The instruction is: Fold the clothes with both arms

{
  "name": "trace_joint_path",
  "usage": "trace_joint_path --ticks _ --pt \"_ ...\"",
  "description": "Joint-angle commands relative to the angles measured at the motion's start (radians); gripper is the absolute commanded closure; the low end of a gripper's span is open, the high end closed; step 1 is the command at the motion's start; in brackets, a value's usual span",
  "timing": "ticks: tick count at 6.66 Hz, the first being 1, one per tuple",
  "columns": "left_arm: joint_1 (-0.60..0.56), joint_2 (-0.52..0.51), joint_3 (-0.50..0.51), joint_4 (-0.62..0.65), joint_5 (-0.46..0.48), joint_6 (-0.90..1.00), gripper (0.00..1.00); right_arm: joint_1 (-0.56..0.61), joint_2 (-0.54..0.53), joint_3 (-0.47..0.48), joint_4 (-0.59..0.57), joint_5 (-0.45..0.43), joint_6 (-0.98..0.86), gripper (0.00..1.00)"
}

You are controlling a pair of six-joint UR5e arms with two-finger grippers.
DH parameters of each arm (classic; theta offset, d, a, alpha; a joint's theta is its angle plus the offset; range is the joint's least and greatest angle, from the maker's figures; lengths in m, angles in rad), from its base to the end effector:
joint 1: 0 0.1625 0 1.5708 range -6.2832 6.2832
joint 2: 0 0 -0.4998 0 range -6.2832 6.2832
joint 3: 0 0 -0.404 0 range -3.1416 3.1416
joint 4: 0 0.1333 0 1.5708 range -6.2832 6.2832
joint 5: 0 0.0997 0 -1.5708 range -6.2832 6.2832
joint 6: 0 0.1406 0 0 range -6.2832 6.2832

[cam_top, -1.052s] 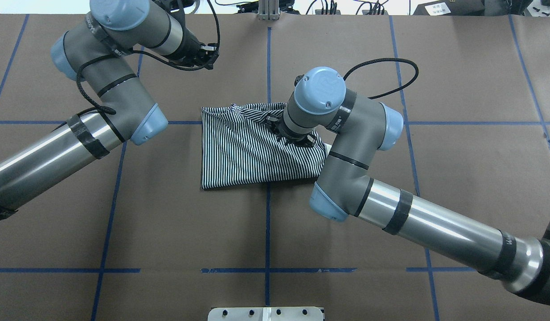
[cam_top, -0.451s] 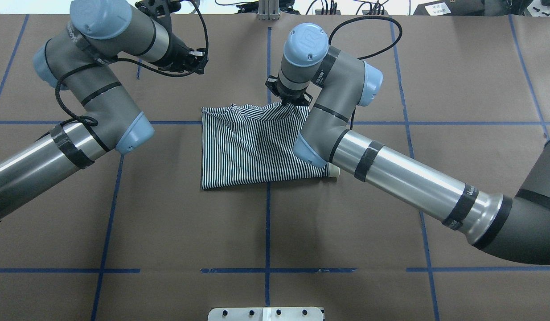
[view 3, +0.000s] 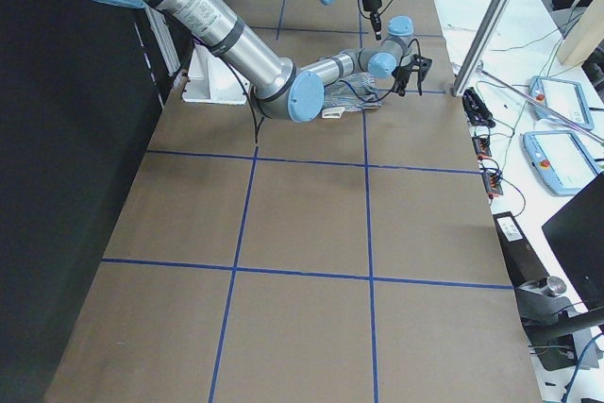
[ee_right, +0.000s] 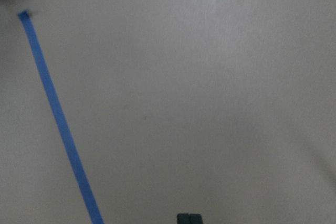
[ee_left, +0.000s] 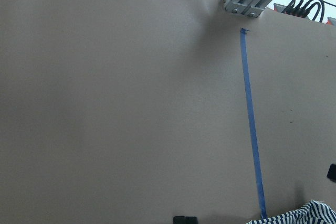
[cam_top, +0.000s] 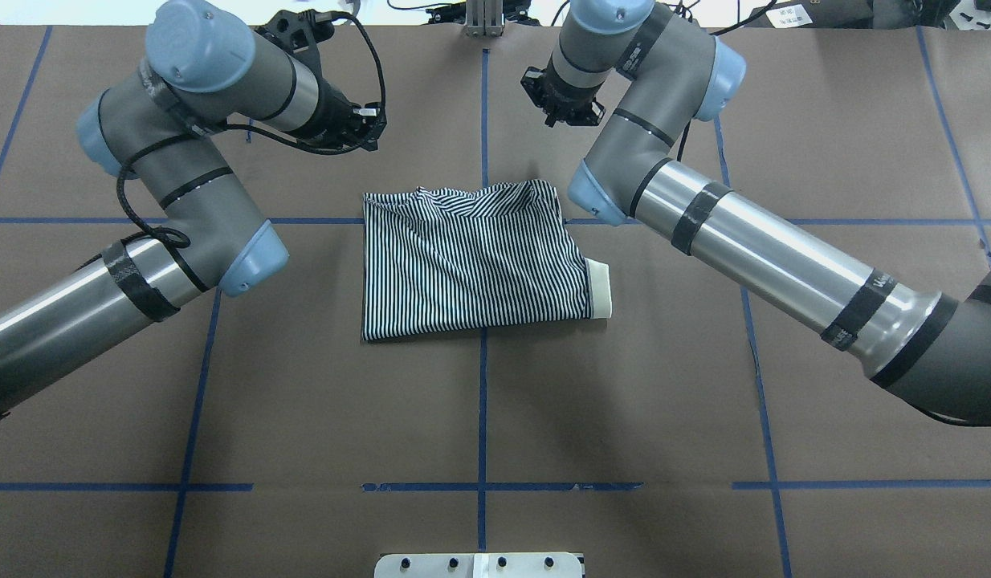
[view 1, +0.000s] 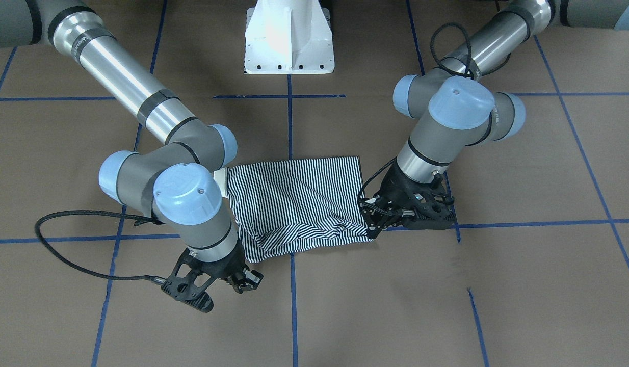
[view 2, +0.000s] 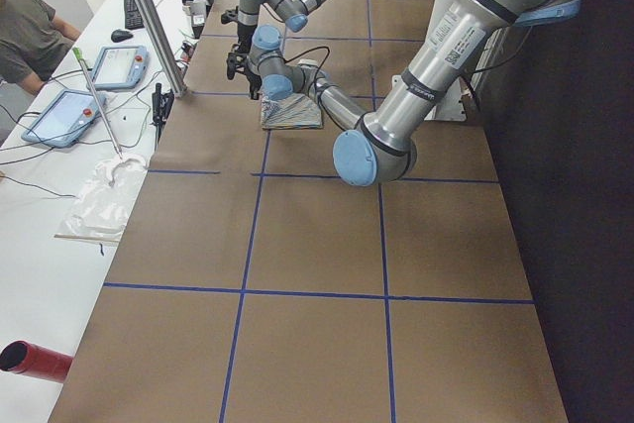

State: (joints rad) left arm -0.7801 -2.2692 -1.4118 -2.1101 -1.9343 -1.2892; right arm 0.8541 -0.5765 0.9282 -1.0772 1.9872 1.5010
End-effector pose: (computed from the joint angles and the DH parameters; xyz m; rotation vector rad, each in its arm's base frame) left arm 0.5321 -0.6437 0.3120 0.2578 1.0866 -0.2498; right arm -0.5734 -0.7745 0.3065 0.0212 -0.9314 0.5519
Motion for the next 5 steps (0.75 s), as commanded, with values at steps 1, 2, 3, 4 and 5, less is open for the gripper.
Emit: trace_joint_path --ticks 1,2,3,4,5 --pt "0.131 -0.004 -0.067 0.126 0.076 -0.059 1.00 0.084 -0.087 0.122 -0.032 0.122 -0.065 1.00" --pt "0.168 -0.004 -0.065 0.145 0.089 -0.071 1.00 0.101 -0.145 0.196 -0.055 0.134 -0.118 1.00" --pt "0.185 0.008 -0.052 0.137 0.115 -0.058 1.00 0.102 -0.149 0.199 -0.061 0.134 -0.125 1.00" --pt "0.185 -0.003 -0.026 0.134 0.118 -0.038 1.00 0.100 -0.158 0.207 -0.064 0.136 -0.125 1.00" --pt "0.179 -0.018 0.011 0.128 0.168 0.008 1.00 0.100 -0.181 0.236 -0.066 0.136 -0.125 1.00"
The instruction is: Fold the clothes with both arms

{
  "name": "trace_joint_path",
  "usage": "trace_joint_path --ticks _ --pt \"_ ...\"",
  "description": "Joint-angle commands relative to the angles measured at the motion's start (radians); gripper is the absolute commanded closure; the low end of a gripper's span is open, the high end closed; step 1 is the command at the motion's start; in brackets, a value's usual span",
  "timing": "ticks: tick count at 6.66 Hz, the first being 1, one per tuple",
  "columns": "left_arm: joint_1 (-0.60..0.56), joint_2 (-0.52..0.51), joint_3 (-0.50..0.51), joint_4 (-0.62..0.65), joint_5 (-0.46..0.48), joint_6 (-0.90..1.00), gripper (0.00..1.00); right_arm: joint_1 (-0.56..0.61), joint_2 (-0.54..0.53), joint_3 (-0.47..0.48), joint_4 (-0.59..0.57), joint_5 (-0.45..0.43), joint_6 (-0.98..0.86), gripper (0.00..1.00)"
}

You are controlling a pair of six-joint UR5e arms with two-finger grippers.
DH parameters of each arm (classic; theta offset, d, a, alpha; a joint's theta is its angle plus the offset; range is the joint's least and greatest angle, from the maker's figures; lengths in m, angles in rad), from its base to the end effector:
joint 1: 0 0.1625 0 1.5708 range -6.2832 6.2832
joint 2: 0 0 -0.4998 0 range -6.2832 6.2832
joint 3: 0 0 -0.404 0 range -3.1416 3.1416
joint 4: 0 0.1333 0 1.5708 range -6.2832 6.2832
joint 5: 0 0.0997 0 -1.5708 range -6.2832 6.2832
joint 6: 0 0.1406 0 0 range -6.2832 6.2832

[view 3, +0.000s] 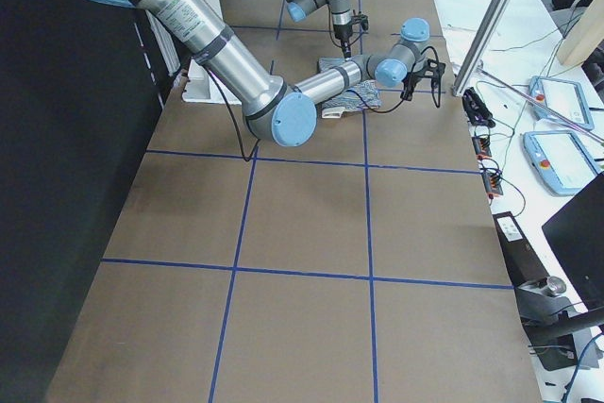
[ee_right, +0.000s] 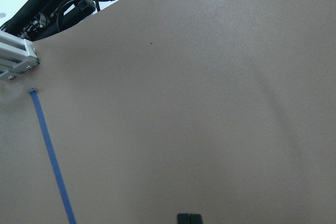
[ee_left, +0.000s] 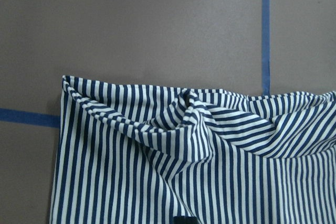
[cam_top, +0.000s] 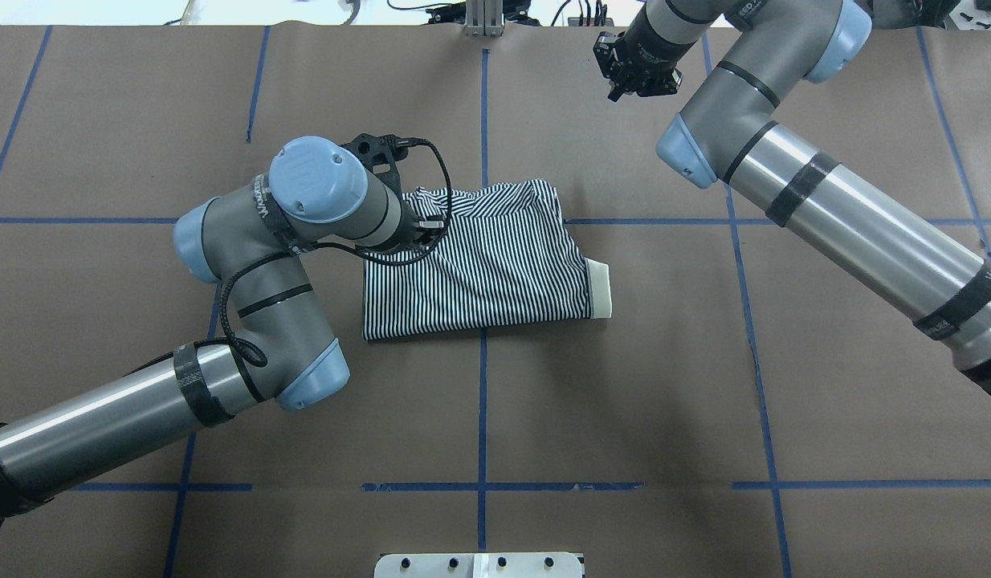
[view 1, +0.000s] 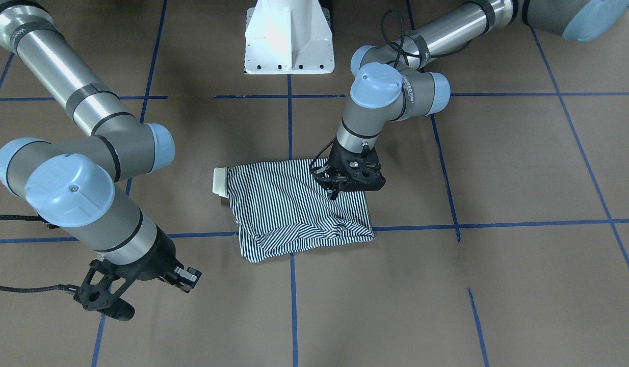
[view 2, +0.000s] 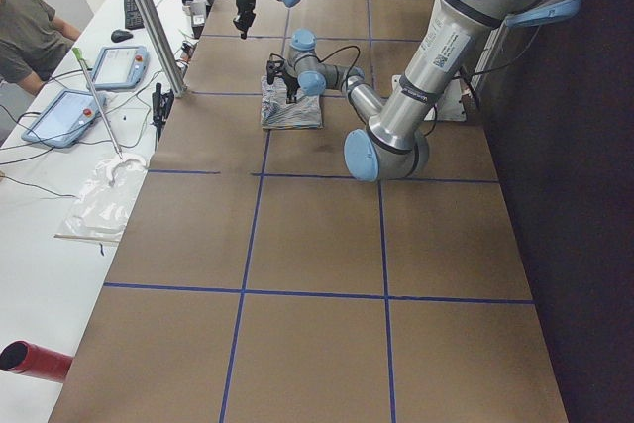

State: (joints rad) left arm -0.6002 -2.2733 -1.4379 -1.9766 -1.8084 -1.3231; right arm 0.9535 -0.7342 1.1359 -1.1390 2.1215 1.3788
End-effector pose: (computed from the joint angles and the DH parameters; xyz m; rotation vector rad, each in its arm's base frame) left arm 0.6302 -0.5527 0.3202 0.2005 0.9759 -0.2071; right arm -0.4714 -0.7673 0.3461 0.0046 -0.9707 0.4723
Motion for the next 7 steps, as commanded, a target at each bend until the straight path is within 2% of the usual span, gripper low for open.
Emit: trace_joint_path --ticks 1,2,3,4,5,6,7 --pt "-0.024 -0.032 0.062 -0.007 0.046 0.050 1.00 -0.004 -0.031 0.033 -0.002 0.000 -0.003 1.00" --pt "-0.059 -0.079 0.162 -0.066 0.047 0.071 1.00 -0.004 -0.036 0.035 -0.002 -0.001 -0.001 1.00" --pt "-0.105 -0.169 0.382 -0.260 0.047 0.079 1.00 -0.004 -0.060 0.063 -0.002 -0.006 0.000 1.00" --pt "-0.171 -0.187 0.477 -0.312 0.047 0.193 1.00 -0.005 -0.095 0.108 -0.004 -0.012 0.002 1.00" --pt "-0.225 -0.186 0.469 -0.306 0.037 0.261 1.00 -0.005 -0.105 0.126 -0.011 -0.011 0.003 1.00" --pt "-0.239 -0.142 0.415 -0.298 -0.015 0.271 1.00 -0.005 -0.109 0.125 -0.018 -0.008 -0.003 1.00" --pt "-0.263 -0.032 0.293 -0.300 -0.075 0.294 1.00 0.005 -0.132 0.127 -0.016 -0.002 -0.038 1.00"
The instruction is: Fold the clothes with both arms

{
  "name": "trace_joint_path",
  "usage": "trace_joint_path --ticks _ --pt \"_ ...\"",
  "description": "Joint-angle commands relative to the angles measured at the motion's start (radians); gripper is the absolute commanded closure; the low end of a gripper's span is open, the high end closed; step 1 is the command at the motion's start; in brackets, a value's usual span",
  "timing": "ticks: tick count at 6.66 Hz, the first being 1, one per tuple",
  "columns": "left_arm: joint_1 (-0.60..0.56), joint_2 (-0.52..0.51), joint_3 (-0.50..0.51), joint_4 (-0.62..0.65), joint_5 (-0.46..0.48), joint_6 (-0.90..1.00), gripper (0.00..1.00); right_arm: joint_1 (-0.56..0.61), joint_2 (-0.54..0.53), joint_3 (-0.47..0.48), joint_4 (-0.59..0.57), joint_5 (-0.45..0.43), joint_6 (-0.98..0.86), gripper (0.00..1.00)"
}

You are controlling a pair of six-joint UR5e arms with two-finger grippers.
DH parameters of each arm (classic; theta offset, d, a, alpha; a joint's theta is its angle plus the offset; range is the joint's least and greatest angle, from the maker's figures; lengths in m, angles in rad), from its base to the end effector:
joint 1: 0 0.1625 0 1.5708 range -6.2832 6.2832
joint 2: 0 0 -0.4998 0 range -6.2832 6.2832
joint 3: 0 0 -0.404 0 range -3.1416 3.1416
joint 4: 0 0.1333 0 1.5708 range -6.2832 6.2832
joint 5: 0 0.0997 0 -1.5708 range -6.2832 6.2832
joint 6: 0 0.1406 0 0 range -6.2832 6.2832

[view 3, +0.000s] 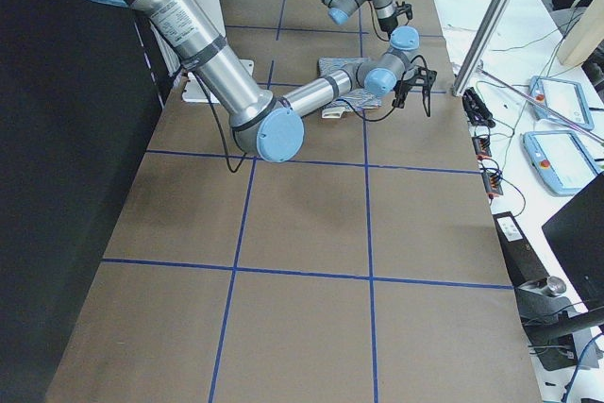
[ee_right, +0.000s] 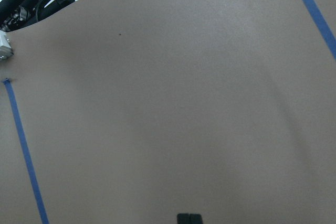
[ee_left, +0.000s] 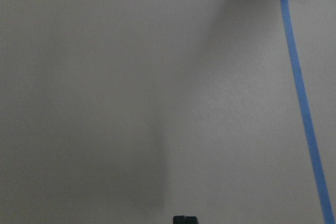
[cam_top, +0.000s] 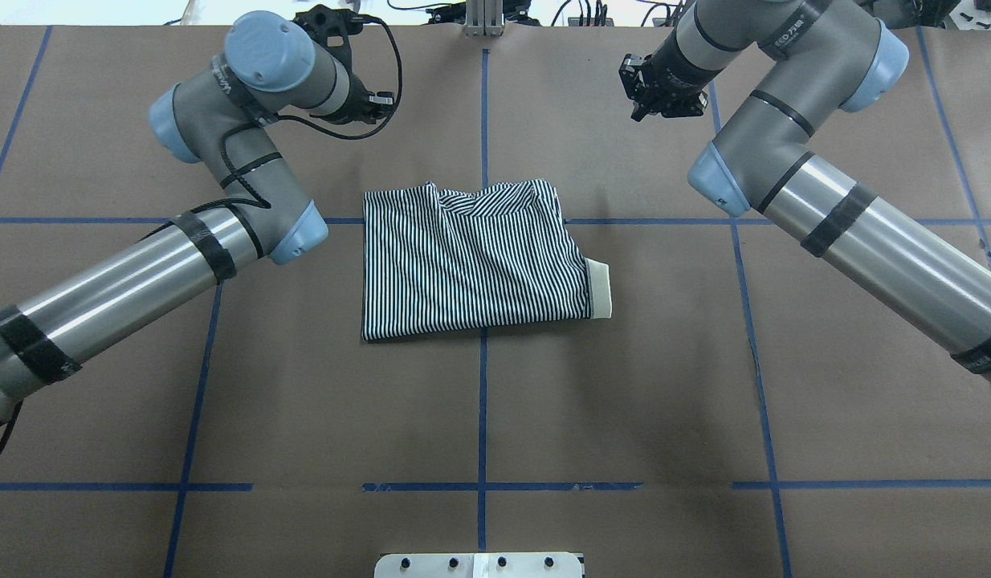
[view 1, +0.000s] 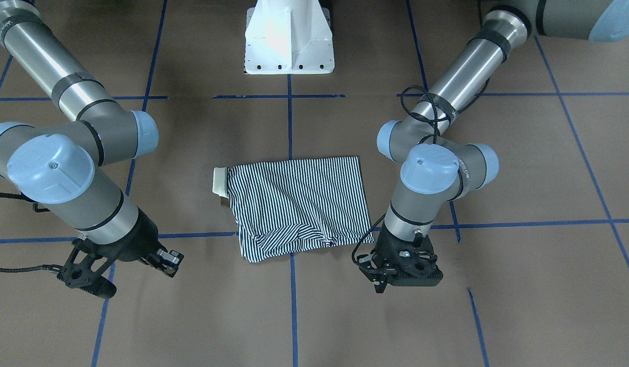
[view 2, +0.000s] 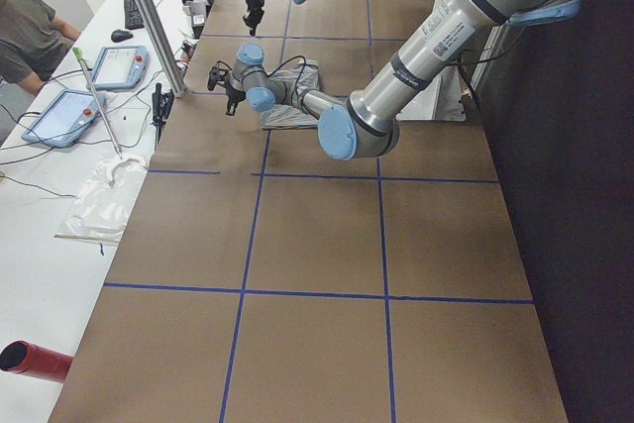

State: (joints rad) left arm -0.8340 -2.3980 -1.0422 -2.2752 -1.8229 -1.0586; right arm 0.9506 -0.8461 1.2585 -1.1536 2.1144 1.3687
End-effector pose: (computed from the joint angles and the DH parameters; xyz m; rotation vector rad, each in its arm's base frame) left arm 0.5470 -0.7492 0.3711 0.4418 0.9242 -0.1668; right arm -0.4491 -0.7330 0.3825 0.0117 -0.9642 0.4651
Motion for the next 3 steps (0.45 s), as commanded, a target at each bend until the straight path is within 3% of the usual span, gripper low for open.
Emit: trace_joint_path --ticks 1,3 --pt "-0.068 0.199 -0.224 -0.001 -0.112 0.113 1.00 0.032 -0.063 0.027 -0.003 0.009 -0.099 1.00" --pt "-0.201 0.375 -0.407 0.000 -0.290 0.219 1.00 0.150 -0.238 0.142 -0.023 0.068 -0.317 0.99"
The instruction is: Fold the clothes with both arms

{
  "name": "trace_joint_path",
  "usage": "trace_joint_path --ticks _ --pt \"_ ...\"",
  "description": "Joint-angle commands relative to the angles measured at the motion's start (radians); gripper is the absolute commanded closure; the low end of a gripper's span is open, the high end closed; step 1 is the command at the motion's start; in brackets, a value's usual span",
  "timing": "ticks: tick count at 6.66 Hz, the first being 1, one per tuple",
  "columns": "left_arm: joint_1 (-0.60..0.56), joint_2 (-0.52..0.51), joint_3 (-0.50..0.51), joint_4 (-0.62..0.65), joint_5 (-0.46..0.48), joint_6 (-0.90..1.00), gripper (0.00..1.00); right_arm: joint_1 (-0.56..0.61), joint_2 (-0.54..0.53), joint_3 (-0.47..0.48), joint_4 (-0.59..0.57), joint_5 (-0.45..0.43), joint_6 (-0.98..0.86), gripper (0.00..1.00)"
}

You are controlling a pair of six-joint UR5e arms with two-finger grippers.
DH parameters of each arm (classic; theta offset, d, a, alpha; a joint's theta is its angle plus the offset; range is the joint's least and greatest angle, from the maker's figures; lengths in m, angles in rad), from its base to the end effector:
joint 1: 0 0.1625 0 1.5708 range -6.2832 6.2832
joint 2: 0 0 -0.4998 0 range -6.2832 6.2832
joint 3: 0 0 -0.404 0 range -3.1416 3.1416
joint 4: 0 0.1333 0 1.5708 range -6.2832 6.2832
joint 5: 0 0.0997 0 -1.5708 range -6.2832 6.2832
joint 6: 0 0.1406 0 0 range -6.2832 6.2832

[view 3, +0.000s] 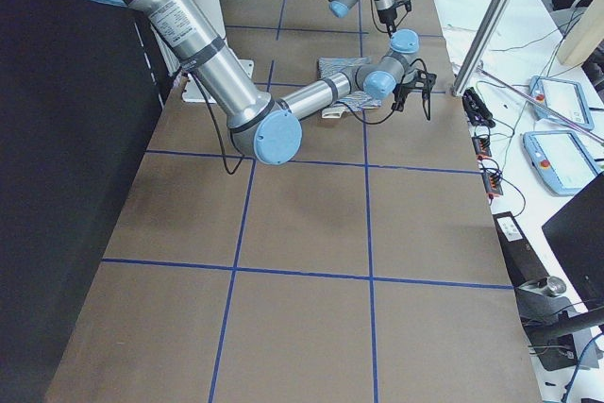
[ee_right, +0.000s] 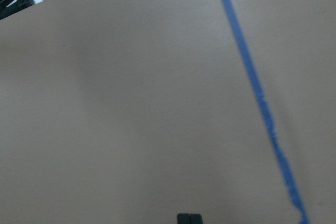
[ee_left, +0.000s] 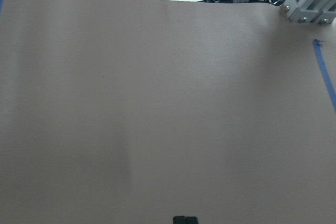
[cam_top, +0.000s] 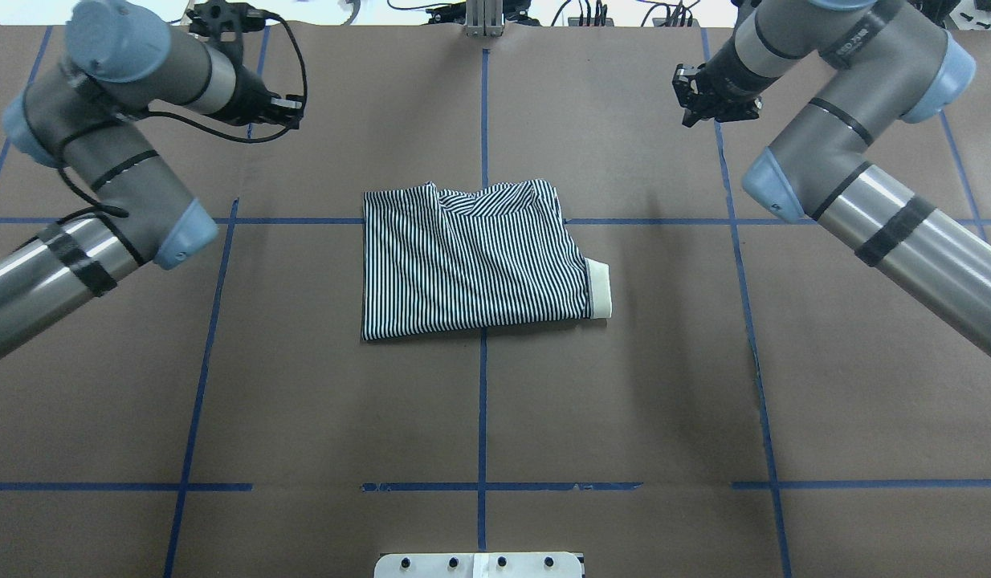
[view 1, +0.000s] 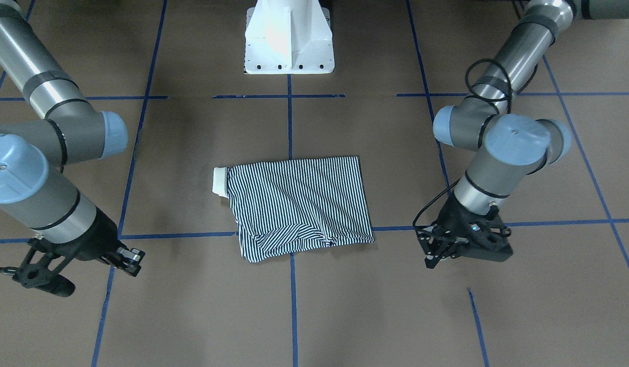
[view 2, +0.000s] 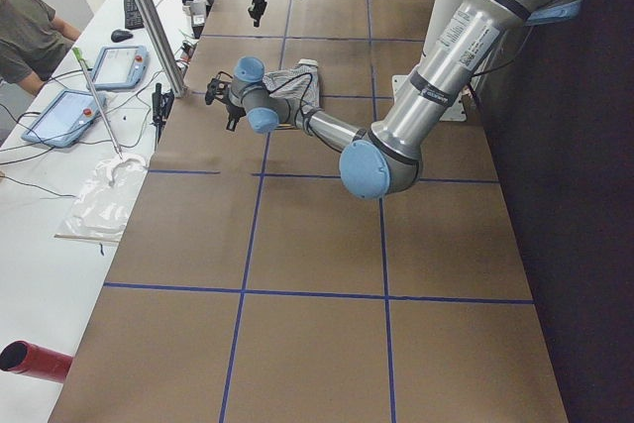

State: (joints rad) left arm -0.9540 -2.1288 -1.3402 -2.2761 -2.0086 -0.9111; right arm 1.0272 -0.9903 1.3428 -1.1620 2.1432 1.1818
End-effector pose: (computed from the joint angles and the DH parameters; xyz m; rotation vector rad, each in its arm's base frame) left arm 0.4070 -0.7014 0.4362 0.4570 0.9876 -0.0387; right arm -0.3685 -0.7202 0.4577 0.0682 -0.9199 0.3749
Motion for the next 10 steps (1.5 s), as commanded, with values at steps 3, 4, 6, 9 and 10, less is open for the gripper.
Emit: trace_joint_path --ticks 3,4,6,9,10 --pt "-0.372 0.326 -0.278 0.213 -0.298 0.541 0.93 0.262 -0.299 0.175 -0.187 0.116 -0.568 0.00" --pt "-0.409 0.346 -0.293 0.368 -0.298 0.701 0.60 0.325 -0.351 0.189 -0.256 0.119 -0.764 0.00" --pt "-0.558 0.429 -0.289 0.533 -0.362 0.871 0.00 0.414 -0.454 0.196 -0.286 0.165 -0.975 0.00" --pt "-0.566 0.530 -0.266 0.537 -0.361 0.893 0.00 0.458 -0.528 0.197 -0.268 0.202 -1.039 0.00" --pt "-0.566 0.530 -0.257 0.532 -0.357 0.859 0.00 0.458 -0.521 0.196 -0.274 0.187 -1.038 0.00"
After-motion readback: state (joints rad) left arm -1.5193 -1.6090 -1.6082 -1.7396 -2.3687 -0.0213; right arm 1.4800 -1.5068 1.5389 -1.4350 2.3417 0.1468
